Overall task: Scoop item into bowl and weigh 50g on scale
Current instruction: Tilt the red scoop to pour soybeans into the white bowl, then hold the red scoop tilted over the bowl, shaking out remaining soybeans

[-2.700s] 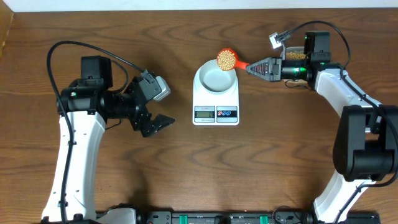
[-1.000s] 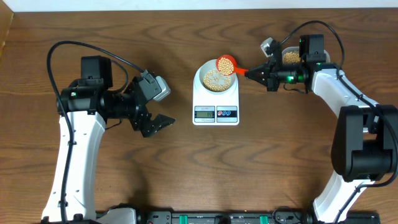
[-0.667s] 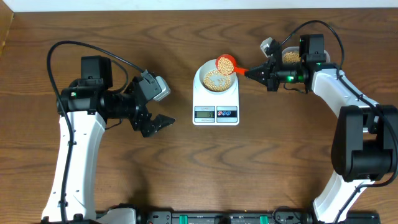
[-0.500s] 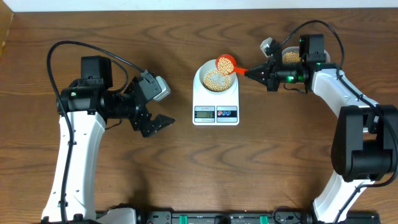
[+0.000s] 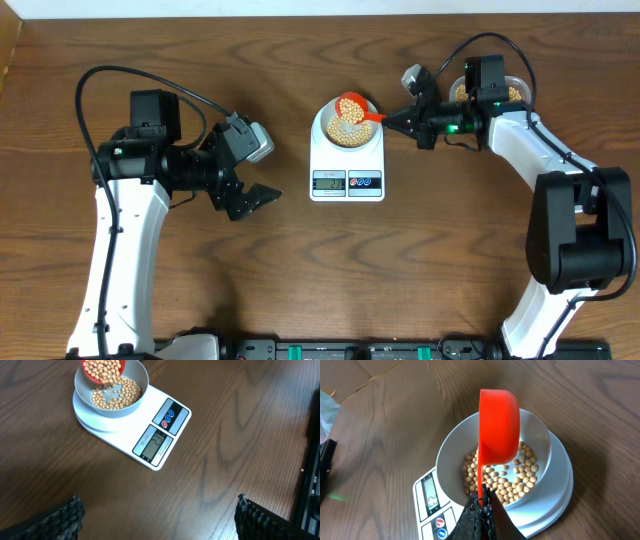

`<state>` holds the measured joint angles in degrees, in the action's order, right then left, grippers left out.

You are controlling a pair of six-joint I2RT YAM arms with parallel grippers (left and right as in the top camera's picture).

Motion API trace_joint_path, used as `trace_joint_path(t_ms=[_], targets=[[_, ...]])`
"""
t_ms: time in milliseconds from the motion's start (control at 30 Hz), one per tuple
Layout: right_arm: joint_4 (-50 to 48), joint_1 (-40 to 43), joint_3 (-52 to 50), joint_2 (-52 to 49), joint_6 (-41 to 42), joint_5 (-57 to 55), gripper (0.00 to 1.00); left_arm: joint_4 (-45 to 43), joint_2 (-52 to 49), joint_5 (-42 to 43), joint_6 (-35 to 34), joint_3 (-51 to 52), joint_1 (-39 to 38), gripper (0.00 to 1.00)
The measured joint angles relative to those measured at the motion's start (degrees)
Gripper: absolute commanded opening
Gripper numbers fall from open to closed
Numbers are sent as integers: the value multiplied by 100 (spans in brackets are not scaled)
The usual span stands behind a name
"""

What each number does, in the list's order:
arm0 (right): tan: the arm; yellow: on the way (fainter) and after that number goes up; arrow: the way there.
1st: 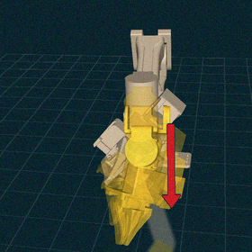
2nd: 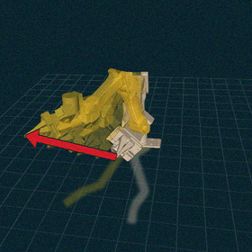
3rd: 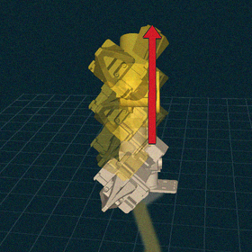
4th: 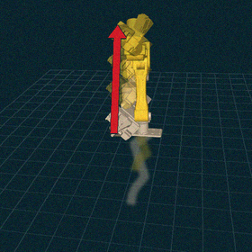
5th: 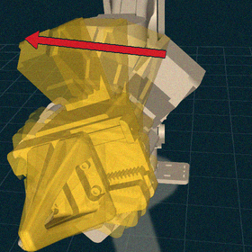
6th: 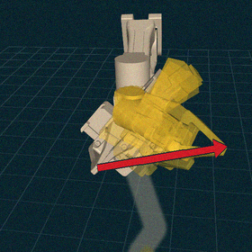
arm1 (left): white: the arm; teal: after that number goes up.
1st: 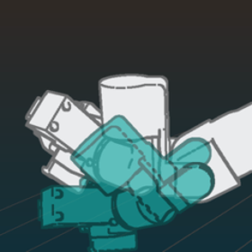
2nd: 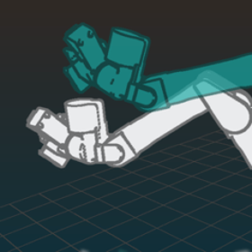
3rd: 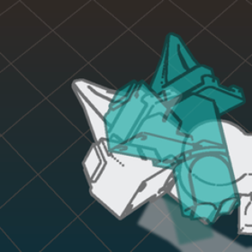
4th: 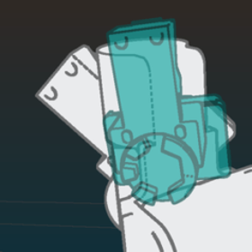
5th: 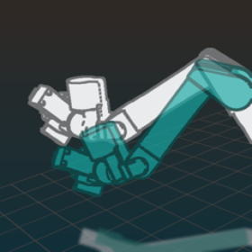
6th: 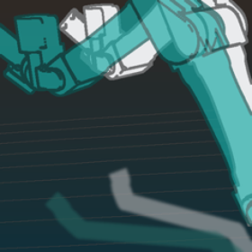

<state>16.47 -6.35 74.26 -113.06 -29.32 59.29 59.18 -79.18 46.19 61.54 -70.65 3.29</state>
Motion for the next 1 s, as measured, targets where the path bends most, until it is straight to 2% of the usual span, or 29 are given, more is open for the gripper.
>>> trace_joint_path(t_ms=[1000], targets=[[-70, 7, -2, 0, -22, -28, 1, 0, 0, 0, 0, 0, 0, 98]])
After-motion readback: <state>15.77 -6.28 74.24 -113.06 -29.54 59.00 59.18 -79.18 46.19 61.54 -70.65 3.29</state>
